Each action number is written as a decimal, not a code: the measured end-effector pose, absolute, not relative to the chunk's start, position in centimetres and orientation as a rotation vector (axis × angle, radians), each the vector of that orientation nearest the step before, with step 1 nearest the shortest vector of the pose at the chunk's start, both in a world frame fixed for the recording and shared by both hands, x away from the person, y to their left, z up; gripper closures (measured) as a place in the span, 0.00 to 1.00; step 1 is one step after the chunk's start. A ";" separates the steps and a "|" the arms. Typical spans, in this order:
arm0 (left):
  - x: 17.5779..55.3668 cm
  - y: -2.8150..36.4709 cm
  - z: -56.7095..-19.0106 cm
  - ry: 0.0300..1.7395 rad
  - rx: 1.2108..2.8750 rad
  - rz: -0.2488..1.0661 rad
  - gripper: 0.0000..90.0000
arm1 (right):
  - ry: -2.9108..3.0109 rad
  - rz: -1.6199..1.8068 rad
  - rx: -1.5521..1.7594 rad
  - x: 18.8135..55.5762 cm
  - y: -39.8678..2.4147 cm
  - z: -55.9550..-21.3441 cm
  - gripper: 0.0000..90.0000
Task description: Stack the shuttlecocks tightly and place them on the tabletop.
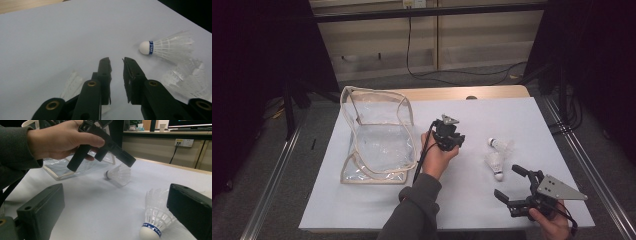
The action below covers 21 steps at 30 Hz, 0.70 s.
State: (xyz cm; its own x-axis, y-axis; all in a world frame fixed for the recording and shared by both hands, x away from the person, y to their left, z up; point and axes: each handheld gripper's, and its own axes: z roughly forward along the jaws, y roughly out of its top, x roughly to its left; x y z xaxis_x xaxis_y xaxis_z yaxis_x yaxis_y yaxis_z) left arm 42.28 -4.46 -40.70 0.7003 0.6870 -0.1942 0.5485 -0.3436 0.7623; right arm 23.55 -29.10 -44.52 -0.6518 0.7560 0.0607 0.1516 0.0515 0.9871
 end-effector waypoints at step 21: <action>39.6 -4.1 -40.7 0.833 1.993 -0.017 0.53 | 1.851 1.626 0.910 23.6 -29.3 -44.6 0.01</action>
